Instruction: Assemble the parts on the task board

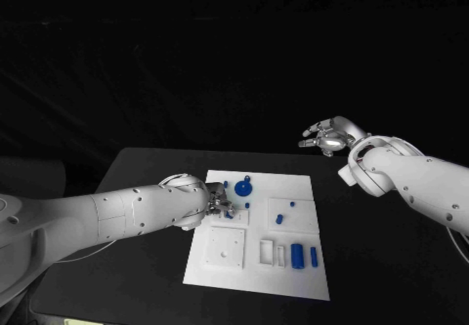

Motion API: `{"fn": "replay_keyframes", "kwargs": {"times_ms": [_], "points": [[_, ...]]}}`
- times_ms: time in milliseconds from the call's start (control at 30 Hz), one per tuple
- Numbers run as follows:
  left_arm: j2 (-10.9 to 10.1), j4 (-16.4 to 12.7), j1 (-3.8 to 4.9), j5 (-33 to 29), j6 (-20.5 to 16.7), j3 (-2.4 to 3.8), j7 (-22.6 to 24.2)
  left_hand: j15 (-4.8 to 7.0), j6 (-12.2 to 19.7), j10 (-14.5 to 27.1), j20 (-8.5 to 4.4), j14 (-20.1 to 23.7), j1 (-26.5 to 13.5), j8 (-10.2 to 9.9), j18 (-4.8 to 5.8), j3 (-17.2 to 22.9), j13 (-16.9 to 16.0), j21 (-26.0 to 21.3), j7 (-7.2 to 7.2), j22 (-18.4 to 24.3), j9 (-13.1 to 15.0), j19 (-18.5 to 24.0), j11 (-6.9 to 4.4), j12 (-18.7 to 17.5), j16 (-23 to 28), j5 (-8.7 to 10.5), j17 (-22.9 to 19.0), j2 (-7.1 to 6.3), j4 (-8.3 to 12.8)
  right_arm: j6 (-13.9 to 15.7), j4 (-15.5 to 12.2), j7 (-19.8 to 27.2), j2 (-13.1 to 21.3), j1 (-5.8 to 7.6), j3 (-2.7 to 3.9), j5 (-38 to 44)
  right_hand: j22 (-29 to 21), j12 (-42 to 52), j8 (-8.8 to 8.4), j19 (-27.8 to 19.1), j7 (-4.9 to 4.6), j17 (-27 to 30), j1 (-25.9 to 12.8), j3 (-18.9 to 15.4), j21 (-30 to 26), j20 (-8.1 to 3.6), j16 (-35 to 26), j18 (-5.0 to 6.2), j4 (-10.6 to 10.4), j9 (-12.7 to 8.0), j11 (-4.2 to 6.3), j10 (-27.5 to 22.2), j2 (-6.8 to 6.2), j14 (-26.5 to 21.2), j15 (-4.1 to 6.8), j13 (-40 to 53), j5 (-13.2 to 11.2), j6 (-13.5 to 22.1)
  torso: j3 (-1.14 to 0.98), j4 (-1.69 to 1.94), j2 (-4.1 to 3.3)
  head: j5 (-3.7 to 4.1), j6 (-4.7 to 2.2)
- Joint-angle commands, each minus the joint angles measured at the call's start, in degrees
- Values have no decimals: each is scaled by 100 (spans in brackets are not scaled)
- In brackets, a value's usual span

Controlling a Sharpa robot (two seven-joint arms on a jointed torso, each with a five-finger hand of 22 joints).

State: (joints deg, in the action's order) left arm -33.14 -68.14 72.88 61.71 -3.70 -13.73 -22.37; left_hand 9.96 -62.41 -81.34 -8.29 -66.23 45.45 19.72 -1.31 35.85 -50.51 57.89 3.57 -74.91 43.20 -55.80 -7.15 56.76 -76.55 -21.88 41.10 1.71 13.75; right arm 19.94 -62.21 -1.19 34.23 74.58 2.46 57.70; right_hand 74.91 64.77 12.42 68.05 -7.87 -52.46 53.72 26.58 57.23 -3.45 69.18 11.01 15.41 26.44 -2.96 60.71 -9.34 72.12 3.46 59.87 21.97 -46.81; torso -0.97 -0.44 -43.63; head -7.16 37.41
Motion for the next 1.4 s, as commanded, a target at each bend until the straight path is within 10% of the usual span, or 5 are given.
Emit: {"fn": "replay_keyframes", "kwargs": {"times_ms": [33,300,467,1133,1400], "points": [[15,-7,-10,83,110,0,57,113,-1126,64,-734,-87,-27,40,-90,-8,7,35,-543,-91,1790,52,-54,39,-21,9,-6,-11,-36,-76,-8,14,0,2,3,3,23,29,39,6,-178,-5,-2,-1,-33,-33,2,399,37,-1,-8,-26,46,25,-10,-7,-2,136,-1,0,3,-3,2],[11,-14,-12,149,111,0,40,100,-1141,64,-738,-89,-20,50,-96,-13,9,44,-548,-91,1746,63,-54,62,-38,45,-7,-78,-48,-87,-5,11,3,2,3,3,24,31,39,7,-178,-6,-6,-3,-34,-33,2,399,36,-1,-8,-27,46,26,-10,-10,2,135,2,1,-2,-6,4],[15,-17,-14,149,110,0,60,53,-1178,70,-728,-73,150,91,-105,2,25,66,-547,-83,1538,85,-39,109,-70,479,-16,-280,-86,-91,-6,12,1,2,3,3,25,32,40,7,-178,-6,-16,-7,-36,-32,1,399,33,-2,-8,-28,44,25,-11,-14,8,135,3,0,-2,-6,4],[40,2,-16,146,102,1,85,32,-1193,74,-715,-79,59,183,-112,-50,38,77,-555,-74,1380,99,-42,159,-105,560,-23,-253,-313,-117,4,10,-16,2,3,3,27,37,40,8,-178,-7,-32,-12,-40,-31,-2,399,28,-3,-8,-31,43,25,-11,-22,24,135,1,-2,-2,-14,15],[45,31,-18,144,114,1,75,37,-1156,92,-714,-73,16,300,-133,-74,64,88,-562,-69,1238,117,-50,197,-121,1089,-38,-310,-485,-123,9,13,-19,1,3,3,27,38,40,8,-178,-7,-35,-14,-41,-31,-2,399,28,-3,-8,-32,43,25,-11,-24,27,135,-1,-3,0,-15,10]]}}
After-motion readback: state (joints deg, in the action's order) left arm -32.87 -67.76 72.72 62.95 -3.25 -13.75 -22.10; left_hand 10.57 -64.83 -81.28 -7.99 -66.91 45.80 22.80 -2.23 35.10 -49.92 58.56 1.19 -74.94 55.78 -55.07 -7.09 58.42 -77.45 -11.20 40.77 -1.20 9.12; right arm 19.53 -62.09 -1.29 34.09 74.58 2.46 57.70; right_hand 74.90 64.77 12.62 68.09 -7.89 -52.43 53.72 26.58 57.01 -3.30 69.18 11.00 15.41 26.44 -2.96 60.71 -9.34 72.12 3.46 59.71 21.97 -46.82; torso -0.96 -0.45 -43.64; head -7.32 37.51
